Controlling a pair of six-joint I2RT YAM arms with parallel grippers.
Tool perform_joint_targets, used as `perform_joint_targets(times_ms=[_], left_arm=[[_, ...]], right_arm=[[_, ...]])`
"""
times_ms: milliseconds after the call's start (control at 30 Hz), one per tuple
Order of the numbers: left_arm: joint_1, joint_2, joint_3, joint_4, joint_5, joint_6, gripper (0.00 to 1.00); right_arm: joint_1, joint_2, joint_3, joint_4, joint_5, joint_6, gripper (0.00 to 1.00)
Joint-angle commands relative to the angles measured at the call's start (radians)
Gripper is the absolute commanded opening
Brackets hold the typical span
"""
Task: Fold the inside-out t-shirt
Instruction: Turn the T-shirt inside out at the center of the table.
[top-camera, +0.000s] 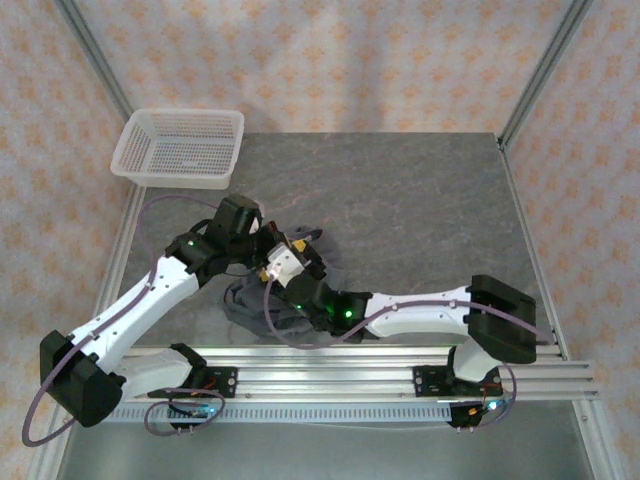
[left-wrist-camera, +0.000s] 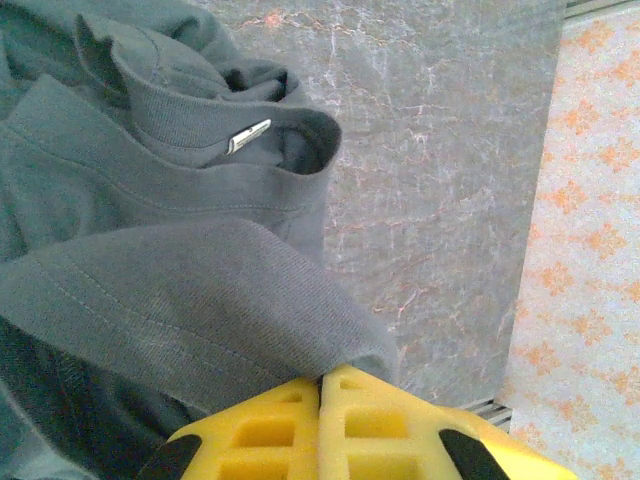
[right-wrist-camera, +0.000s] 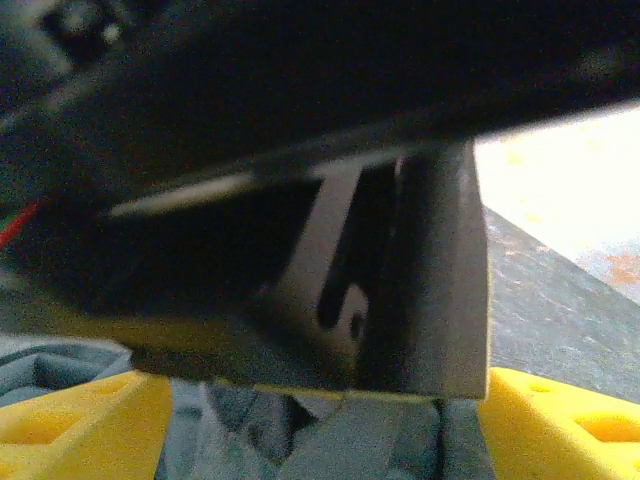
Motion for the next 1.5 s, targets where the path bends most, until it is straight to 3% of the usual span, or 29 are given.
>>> perform_joint_targets(times_ms=[0,100,167,467,700,800,833,933,1000,1067,1100,1200,1267,1367,1467], left_arm=[[-0.010,-0.017,0.036,0.014,0.039,-0.008,0.00],[-0.009,-0.031,0.035,-0.022,0.005,0.012,0.00],[-0.009,-0.039,0.034,-0.037,-0.005,0.022,0.00],[-0.009,-0.055,0.057,-0.049,-0.009,0.029,0.00],[-0.010,-0.053,0.056,-0.029,0.004,0.019,0.00],[-0.008,-0.053,0.057,-0.026,-0.004,0.035,0.00],[-0.009,-0.054,0.060,-0.025,-0.011,0.054,0.07],[-0.010,-0.064,0.089,-0.063,-0.109,0.218,0.46],[-0.015,-0.086,0.102,-0.118,-0.260,0.377,0.58],[-0.020,-0.125,0.080,-0.148,-0.367,0.501,0.60],[-0.024,-0.152,0.059,-0.139,-0.350,0.561,0.61],[-0.074,-0.239,-0.013,-0.071,-0.167,0.732,0.69],[-0.151,-0.281,-0.036,-0.059,-0.140,0.844,0.73],[-0.258,-0.308,-0.034,-0.094,-0.195,0.997,0.76],[-0.333,-0.274,-0.005,-0.108,-0.321,1.090,0.76]], right_arm=[[-0.012,0.040,0.029,-0.003,0.158,-0.007,0.73],[-0.032,0.003,0.000,-0.014,0.178,0.077,0.53],[-0.046,-0.039,-0.022,-0.063,0.160,0.134,0.45],[-0.101,-0.180,-0.115,-0.328,0.132,0.319,0.40],[-0.112,-0.206,-0.125,-0.400,0.049,0.331,0.04],[-0.117,-0.214,-0.124,-0.384,-0.007,0.334,0.00],[-0.121,-0.225,-0.125,-0.376,-0.036,0.335,0.00],[-0.148,-0.297,-0.148,-0.353,-0.205,0.345,0.00],[-0.193,-0.367,-0.168,-0.344,-0.369,0.380,0.00],[-0.247,-0.439,-0.177,-0.362,-0.488,0.420,0.00],[-0.272,-0.471,-0.176,-0.386,-0.520,0.441,0.00],[-0.350,-0.545,-0.166,-0.464,-0.603,0.461,0.00],[-0.397,-0.575,-0.157,-0.505,-0.665,0.466,0.00],[-0.450,-0.586,-0.132,-0.561,-0.748,0.454,0.00],[-0.464,-0.579,-0.109,-0.597,-0.783,0.438,0.00]])
